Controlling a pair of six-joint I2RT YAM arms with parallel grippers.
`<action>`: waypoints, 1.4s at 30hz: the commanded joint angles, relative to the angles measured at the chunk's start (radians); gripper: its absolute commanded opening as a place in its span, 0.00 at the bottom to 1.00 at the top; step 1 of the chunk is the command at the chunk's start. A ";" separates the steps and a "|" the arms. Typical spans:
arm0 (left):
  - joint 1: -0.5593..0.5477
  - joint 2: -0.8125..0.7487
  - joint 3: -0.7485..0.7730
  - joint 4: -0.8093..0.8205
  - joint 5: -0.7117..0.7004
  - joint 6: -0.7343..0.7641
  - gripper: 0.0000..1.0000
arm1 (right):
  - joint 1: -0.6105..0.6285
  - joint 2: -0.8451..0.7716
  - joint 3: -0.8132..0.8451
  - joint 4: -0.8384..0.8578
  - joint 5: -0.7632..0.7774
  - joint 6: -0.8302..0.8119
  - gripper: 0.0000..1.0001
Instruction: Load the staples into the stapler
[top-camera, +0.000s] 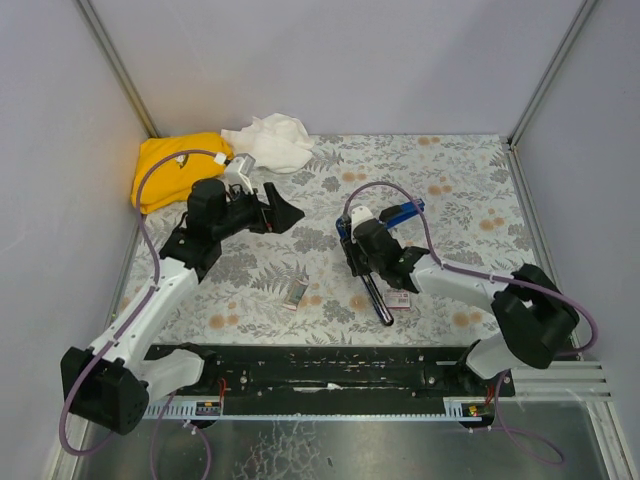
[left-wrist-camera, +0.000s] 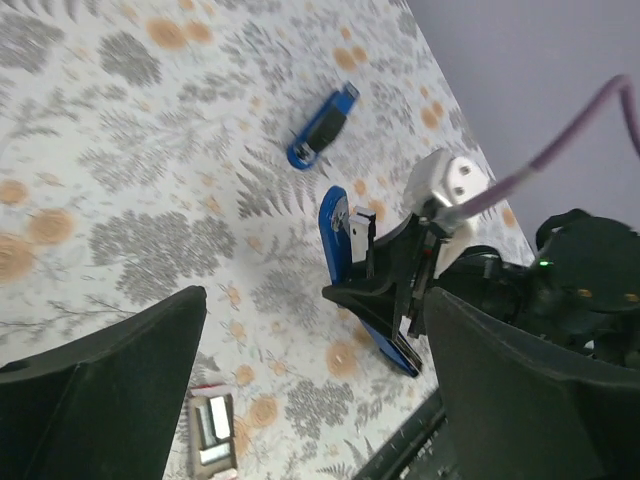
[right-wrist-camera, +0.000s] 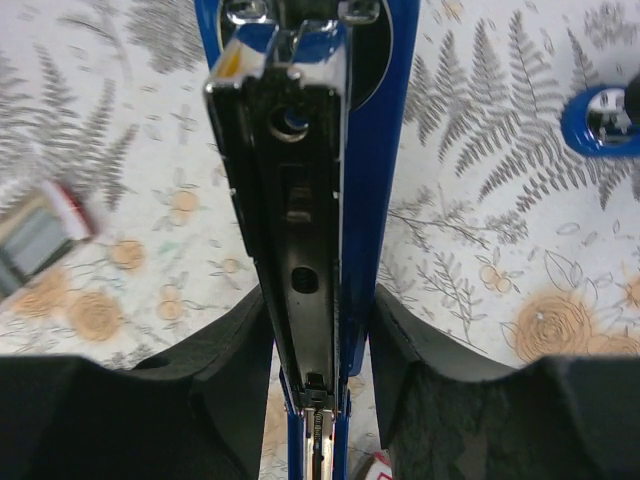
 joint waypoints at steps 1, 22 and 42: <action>-0.002 -0.060 -0.010 -0.007 -0.192 0.036 0.90 | -0.040 0.074 0.119 -0.071 0.044 0.032 0.00; -0.002 -0.033 0.010 -0.043 -0.204 0.028 0.90 | -0.091 0.370 0.288 -0.198 0.047 0.108 0.01; -0.002 -0.031 0.011 -0.049 -0.204 0.030 0.93 | -0.095 0.330 0.274 -0.191 0.045 0.105 0.69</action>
